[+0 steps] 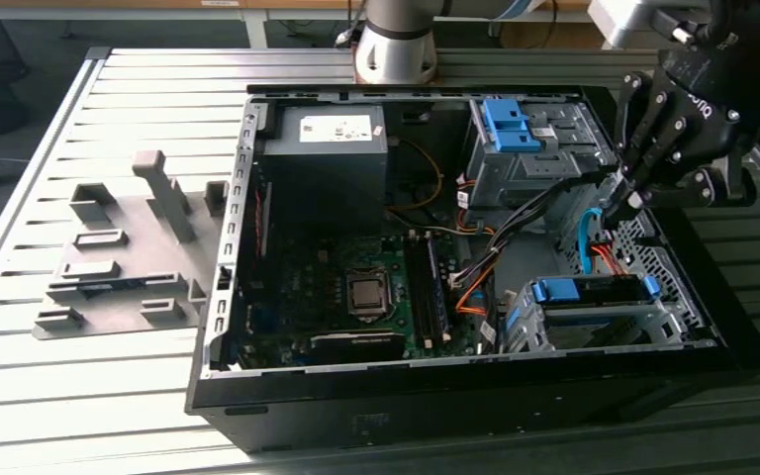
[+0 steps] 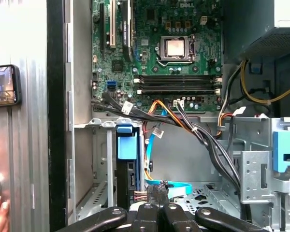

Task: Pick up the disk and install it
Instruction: 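Insert the second disk wire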

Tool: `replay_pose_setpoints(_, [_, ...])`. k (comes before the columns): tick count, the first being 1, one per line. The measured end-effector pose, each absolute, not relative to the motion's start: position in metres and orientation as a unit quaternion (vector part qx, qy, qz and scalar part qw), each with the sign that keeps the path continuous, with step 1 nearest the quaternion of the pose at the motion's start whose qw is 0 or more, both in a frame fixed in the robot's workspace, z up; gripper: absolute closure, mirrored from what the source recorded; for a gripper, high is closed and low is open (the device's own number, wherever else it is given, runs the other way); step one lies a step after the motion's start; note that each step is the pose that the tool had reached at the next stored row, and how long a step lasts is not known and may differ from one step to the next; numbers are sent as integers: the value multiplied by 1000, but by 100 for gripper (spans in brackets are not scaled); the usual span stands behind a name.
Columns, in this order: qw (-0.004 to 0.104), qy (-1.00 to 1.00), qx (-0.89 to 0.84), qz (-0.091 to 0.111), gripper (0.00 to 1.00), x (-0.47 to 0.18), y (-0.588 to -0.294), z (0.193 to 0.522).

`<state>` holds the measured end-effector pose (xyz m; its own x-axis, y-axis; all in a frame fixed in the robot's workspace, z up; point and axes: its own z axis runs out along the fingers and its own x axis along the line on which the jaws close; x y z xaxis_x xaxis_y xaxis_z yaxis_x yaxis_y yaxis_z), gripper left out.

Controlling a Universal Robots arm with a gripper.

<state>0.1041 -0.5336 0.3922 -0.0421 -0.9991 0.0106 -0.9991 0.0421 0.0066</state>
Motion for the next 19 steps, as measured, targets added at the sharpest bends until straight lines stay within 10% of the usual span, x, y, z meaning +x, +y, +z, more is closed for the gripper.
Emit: replay_pose_setpoints(19, [17, -722, 692, 0, 75, 104, -530, 393])
